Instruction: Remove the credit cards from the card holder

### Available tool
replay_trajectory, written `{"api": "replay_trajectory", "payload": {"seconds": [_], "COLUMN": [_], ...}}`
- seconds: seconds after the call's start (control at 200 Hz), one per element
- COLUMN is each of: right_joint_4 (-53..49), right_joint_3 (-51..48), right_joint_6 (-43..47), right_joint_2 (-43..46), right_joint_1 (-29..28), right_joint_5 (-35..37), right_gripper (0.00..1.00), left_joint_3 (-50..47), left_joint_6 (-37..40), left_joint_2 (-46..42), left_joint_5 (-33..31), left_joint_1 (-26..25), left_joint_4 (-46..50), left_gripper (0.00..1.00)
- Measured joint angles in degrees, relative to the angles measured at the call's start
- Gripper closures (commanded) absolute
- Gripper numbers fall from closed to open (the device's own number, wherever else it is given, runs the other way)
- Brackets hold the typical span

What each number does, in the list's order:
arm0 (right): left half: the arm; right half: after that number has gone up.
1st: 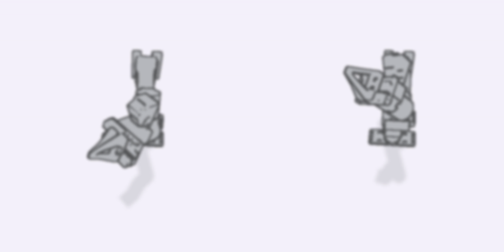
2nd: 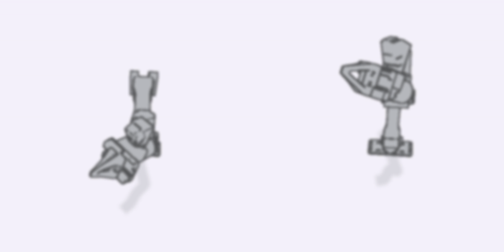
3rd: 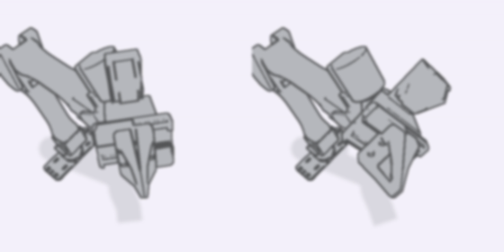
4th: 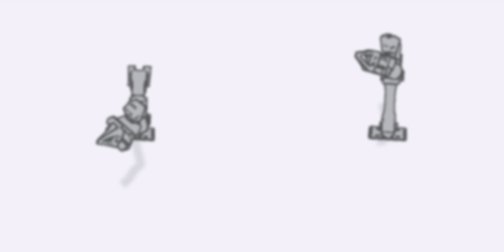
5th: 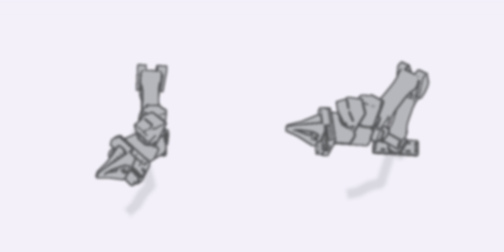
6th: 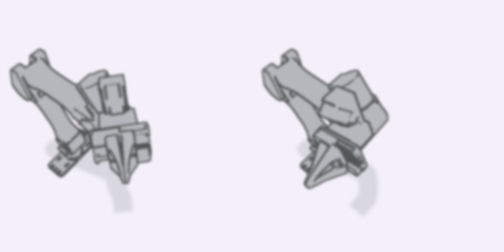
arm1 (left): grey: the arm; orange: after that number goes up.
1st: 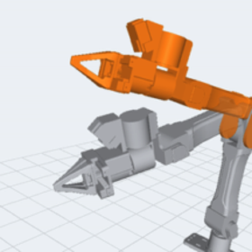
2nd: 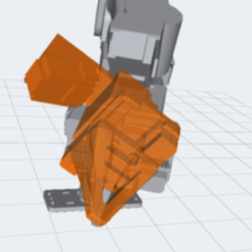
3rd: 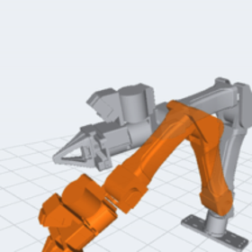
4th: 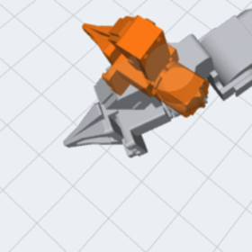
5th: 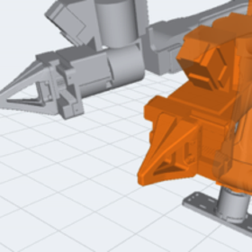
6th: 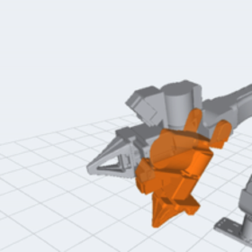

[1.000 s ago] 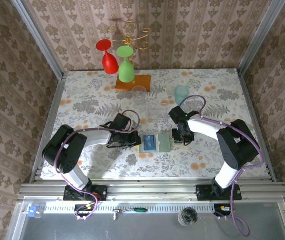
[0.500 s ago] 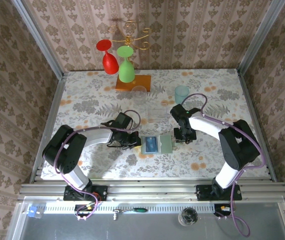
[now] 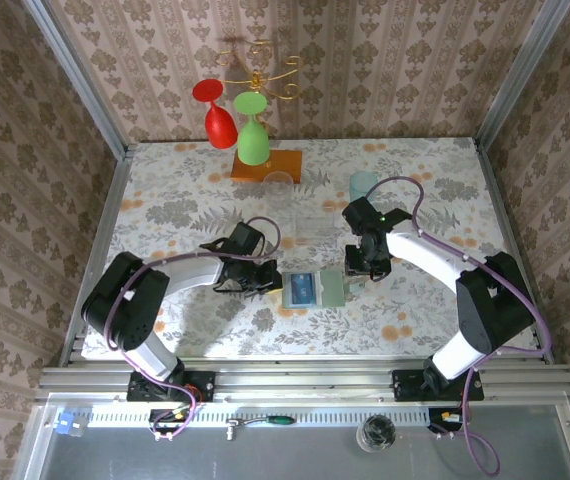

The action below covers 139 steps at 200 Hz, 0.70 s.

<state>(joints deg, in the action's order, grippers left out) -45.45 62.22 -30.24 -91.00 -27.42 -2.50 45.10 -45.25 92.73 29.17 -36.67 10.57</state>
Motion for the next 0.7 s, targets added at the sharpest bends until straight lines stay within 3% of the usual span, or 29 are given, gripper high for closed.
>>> {"api": "replay_trajectory", "payload": {"seconds": [0.21, 0.475, 0.695], "right_joint_4": [6.0, 19.5, 24.8], "right_joint_3": [0.0, -3.9, -6.6], "right_joint_6": [-3.8, -9.9, -12.0], "right_joint_2": [-0.2, -1.5, -3.7], "right_joint_1": [-2.3, -3.8, -4.2], "right_joint_5": [-8.6, -18.9, -22.2], "right_gripper": [0.62, 0.61, 0.61], "left_joint_3": [0.3, 0.3, 0.3], "left_joint_6": [0.0, -0.3, -1.3], "left_joint_2": [-1.4, -0.7, 0.9], "left_joint_5": [0.9, 3.9, 5.9], "left_joint_1": [0.0, -0.7, -1.7], "left_joint_4": [-0.7, -4.5, -7.9], "left_gripper": [0.90, 0.97, 1.00]}}
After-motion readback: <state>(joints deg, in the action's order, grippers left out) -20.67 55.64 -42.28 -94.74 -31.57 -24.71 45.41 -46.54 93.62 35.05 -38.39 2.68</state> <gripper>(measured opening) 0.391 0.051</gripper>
